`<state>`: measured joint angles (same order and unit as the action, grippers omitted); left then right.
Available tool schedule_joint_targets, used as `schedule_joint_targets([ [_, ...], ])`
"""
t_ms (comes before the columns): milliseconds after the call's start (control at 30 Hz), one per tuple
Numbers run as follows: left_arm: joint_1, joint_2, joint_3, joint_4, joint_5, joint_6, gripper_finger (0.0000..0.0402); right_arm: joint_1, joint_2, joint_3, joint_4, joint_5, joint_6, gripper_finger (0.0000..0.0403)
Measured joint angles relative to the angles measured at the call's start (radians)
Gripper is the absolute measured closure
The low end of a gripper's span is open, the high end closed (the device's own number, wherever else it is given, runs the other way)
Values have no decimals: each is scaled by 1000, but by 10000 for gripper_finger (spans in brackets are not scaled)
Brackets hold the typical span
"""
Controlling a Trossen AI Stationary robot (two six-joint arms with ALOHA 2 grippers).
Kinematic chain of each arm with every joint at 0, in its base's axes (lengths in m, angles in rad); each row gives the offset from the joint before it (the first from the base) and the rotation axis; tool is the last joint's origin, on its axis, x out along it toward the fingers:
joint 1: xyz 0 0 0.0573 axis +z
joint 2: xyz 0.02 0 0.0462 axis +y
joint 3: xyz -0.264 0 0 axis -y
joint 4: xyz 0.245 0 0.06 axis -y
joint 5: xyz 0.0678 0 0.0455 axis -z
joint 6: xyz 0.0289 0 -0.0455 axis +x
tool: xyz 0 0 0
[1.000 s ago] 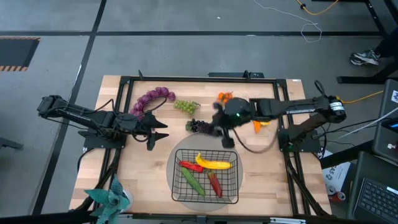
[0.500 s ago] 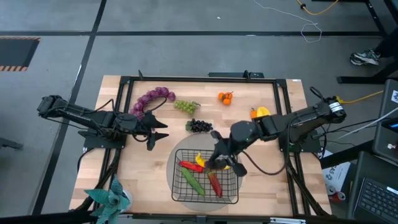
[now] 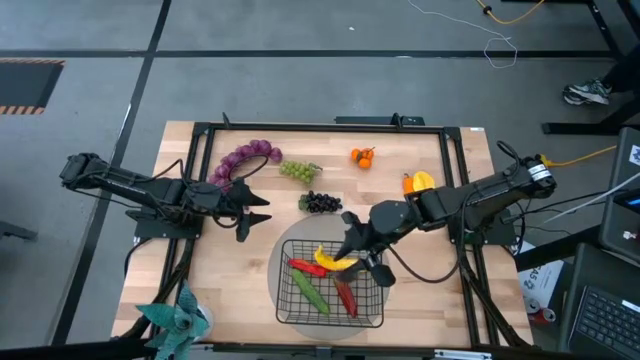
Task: Build produce basket
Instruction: Put the eggplant into the wire basket, then put the tangerine into the wire basket
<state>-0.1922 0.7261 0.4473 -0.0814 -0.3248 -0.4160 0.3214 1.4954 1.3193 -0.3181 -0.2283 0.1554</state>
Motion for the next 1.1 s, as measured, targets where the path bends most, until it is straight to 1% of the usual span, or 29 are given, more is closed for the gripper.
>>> schedule_joint_targets([
  [100, 0, 0, 0, 0, 0, 0, 191, 0, 3, 0, 1, 2, 1, 198],
  [133, 0, 0, 0, 0, 0, 0, 191, 0, 3, 0, 2, 17, 1, 189],
  [267, 0, 0, 0, 0, 0, 0, 191, -1, 3, 0, -12, 159, 1, 173],
  [433, 0, 0, 0, 0, 0, 0, 191, -12, 3, 0, -25, 271, 2, 171],
  [500, 0, 0, 0, 0, 0, 0, 191, -19, 3, 0, -25, 355, 24, 171],
  [567, 0, 0, 0, 0, 0, 0, 191, -32, 1, 0, -39, 465, 74, 171],
  [600, 0, 0, 0, 0, 0, 0, 191, -41, -2, 4, -77, 506, 101, 171],
  [733, 0, 0, 0, 0, 0, 0, 191, -86, -26, 78, -369, 600, 188, 171],
  [867, 0, 0, 0, -4, 0, 0, 191, -127, -65, 135, -633, 742, 266, 171],
  [967, 0, 0, 0, -4, -3, 0, 191, -162, -110, 131, -786, 875, 356, 171],
  [1033, 0, 0, 0, -4, -4, 0, 191, -189, -139, 114, -885, 955, 444, 171],
  [1100, 0, 0, 0, -4, -4, 0, 191, -223, -153, 95, -960, 993, 520, 171],
])
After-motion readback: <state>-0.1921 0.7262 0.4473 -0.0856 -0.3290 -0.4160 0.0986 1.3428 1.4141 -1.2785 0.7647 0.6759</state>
